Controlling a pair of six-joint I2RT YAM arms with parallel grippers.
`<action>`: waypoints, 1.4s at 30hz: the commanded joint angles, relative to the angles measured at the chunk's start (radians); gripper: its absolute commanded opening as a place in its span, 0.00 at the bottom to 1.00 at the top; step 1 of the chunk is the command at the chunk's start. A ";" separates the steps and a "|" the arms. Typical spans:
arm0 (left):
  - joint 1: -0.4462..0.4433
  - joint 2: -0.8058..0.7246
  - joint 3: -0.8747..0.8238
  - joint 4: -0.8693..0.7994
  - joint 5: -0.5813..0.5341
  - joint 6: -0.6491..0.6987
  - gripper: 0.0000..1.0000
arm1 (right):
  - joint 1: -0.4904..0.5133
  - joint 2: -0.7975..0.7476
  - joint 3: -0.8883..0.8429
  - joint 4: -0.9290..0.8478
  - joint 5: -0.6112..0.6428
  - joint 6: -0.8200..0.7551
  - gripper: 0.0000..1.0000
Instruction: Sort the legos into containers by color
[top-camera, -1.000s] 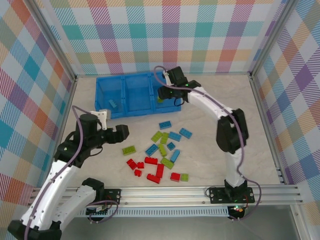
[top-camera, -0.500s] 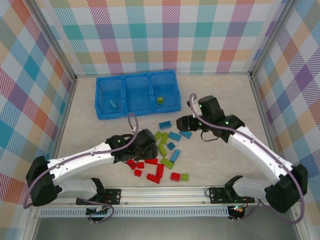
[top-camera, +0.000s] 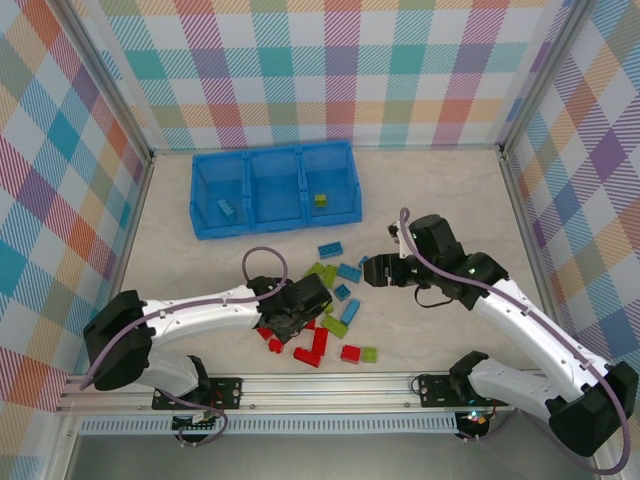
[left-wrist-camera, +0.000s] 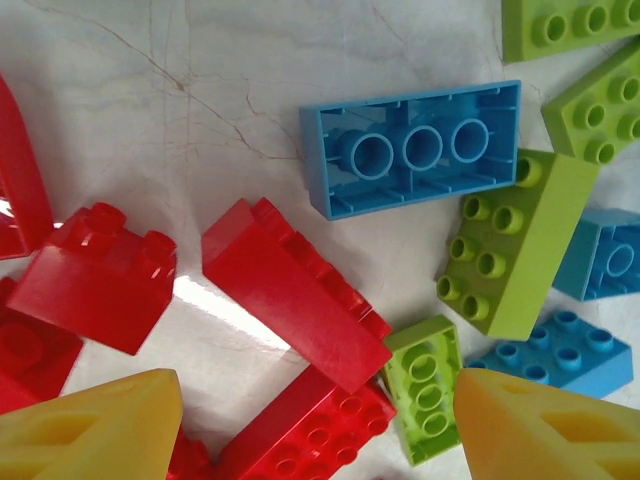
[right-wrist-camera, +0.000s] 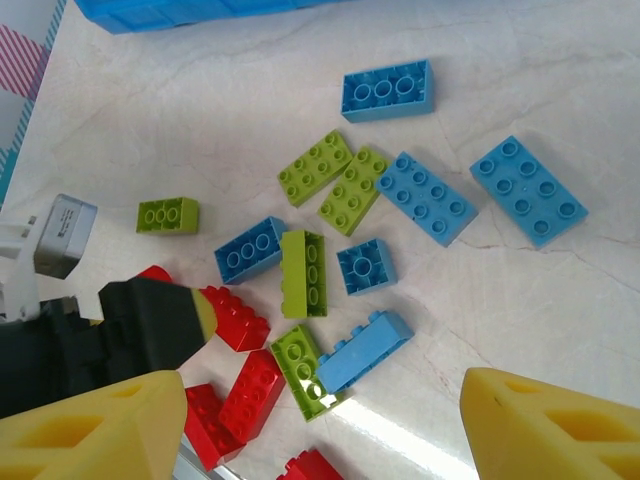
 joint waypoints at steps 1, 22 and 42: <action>-0.008 0.032 -0.007 0.015 -0.038 -0.099 0.73 | 0.008 -0.022 -0.006 -0.012 -0.025 0.017 0.73; 0.029 0.161 -0.012 0.085 0.013 -0.067 0.26 | 0.041 0.058 0.031 -0.282 -0.150 -0.087 0.76; 0.482 0.099 0.443 0.065 -0.300 0.734 0.15 | 0.042 -0.004 0.070 -0.131 -0.062 -0.028 0.76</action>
